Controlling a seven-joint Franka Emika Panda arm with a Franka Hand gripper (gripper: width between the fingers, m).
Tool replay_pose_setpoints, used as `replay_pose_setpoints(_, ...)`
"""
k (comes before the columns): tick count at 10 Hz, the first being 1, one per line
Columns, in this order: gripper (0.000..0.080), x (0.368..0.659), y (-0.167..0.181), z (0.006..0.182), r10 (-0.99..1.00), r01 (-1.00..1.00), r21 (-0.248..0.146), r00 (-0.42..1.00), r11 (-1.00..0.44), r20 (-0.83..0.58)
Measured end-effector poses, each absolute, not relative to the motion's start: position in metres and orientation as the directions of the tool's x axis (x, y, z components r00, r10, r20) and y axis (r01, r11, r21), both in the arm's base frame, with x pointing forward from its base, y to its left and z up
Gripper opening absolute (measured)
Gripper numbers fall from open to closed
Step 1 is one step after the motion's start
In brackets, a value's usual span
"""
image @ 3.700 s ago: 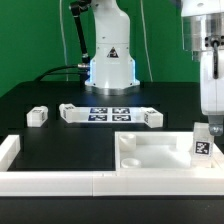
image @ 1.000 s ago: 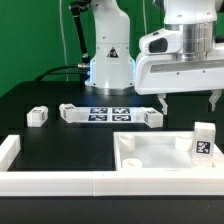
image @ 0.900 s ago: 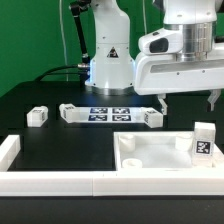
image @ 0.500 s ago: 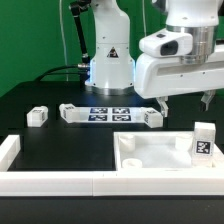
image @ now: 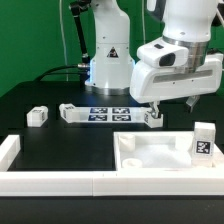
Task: Assemble square table
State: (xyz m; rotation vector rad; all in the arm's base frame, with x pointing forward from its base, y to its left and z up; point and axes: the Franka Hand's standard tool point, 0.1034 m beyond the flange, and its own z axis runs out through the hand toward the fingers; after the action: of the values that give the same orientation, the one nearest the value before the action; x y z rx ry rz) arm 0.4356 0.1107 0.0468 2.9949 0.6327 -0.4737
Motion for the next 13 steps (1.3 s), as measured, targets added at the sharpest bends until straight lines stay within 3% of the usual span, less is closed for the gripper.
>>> replay_pose_setpoints(2,0.0649,0.410,0.103,0.035,0.288,0.367,0.038,0.786,-0.929,-0.547)
replay_pose_setpoints(4,0.0649,0.380,0.091,0.023,0.250,0.375,0.049,0.704,-0.926,-0.664)
replay_pose_setpoints(7,0.0649,0.363,0.082,0.026,0.162,0.351,0.065,0.579,-0.934,-0.799)
replay_pose_setpoints(9,0.0649,0.371,0.083,0.019,0.155,0.338,0.076,0.606,-0.938,-0.780)
replay_pose_setpoints(11,0.0649,0.375,0.087,0.011,0.094,0.289,0.115,0.622,-0.950,-0.778)
replay_pose_setpoints(13,0.0649,0.376,0.085,0.012,0.092,0.286,0.116,0.623,-0.951,-0.777)
